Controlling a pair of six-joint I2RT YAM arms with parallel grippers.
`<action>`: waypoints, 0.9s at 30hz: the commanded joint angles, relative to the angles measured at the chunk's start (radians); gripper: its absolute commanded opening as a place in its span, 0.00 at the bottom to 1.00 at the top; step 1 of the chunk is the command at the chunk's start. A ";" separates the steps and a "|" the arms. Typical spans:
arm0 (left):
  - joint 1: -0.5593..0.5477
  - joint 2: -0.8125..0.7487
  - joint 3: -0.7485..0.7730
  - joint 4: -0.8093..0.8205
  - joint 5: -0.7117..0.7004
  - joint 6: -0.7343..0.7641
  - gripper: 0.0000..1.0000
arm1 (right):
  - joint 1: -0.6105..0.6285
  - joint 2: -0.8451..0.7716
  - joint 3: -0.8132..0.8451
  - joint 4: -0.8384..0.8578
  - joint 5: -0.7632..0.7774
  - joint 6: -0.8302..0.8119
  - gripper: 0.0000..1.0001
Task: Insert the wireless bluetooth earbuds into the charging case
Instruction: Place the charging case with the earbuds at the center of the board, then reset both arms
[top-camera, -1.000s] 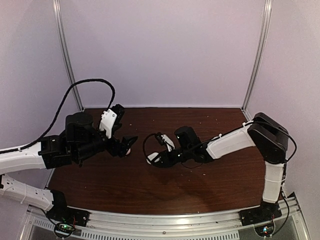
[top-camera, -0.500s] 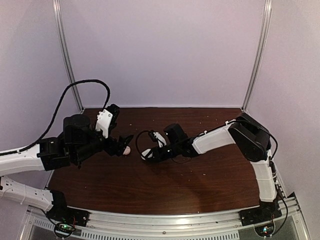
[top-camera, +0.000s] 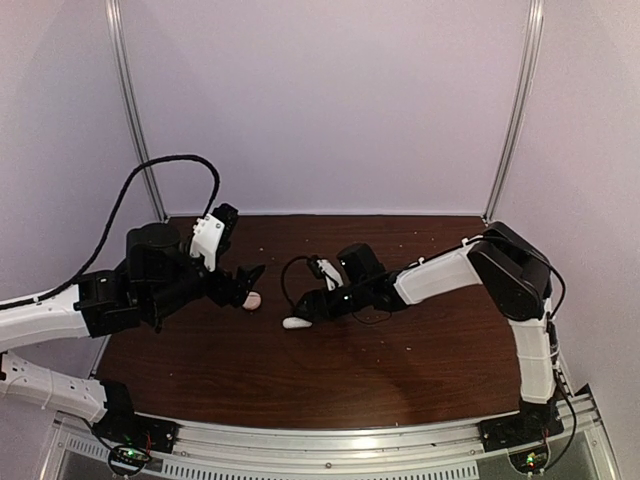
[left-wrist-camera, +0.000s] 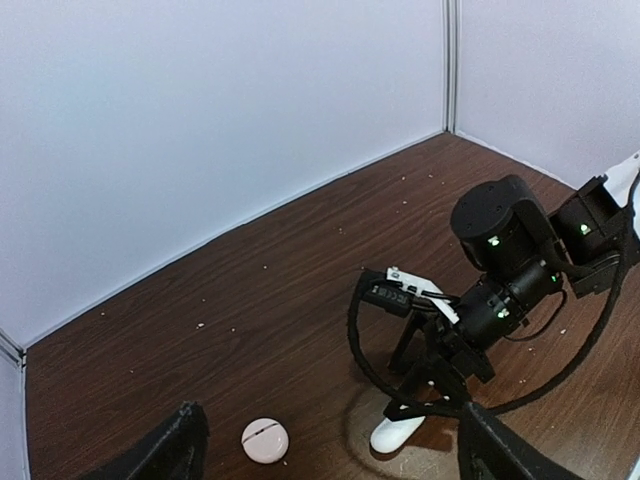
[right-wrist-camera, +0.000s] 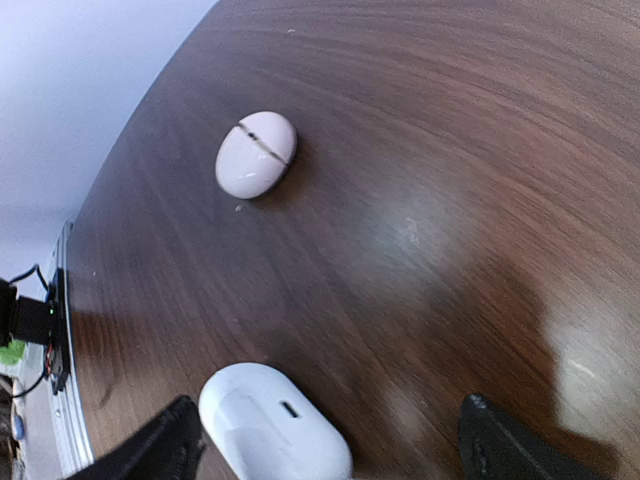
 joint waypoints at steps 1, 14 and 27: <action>0.040 0.024 0.061 -0.008 0.040 -0.008 0.89 | -0.056 -0.125 -0.092 -0.035 0.049 -0.016 1.00; 0.245 0.155 0.136 -0.016 0.314 -0.115 0.98 | -0.211 -0.498 -0.289 -0.090 0.113 -0.128 1.00; 0.436 0.273 0.003 0.150 0.550 -0.323 0.98 | -0.307 -0.999 -0.625 -0.056 0.457 -0.047 1.00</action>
